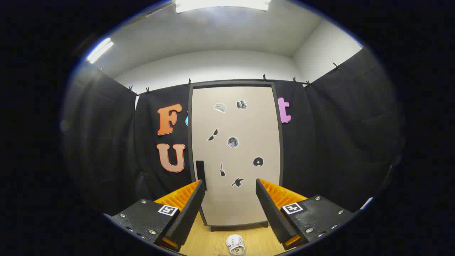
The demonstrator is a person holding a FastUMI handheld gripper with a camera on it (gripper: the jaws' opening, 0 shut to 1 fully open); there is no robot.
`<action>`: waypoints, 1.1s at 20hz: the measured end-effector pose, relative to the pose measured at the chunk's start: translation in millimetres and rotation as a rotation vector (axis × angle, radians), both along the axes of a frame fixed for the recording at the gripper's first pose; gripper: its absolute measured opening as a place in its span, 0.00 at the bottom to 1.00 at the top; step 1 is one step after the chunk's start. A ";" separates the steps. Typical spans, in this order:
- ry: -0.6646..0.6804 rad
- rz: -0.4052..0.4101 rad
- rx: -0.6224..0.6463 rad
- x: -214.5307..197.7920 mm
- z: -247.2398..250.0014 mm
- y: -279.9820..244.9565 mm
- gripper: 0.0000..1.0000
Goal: Open the shoe cabinet door, grab the shoes and put them into the shoe cabinet, then close the shoe cabinet door.
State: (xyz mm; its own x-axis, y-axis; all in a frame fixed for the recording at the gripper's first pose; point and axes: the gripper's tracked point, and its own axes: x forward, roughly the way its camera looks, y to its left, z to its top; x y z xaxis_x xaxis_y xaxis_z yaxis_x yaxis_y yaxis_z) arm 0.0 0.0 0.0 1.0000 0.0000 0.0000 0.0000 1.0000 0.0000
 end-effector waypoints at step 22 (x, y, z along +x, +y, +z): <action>0.026 0.016 -0.001 27.3 -14.0 40.7 0.91</action>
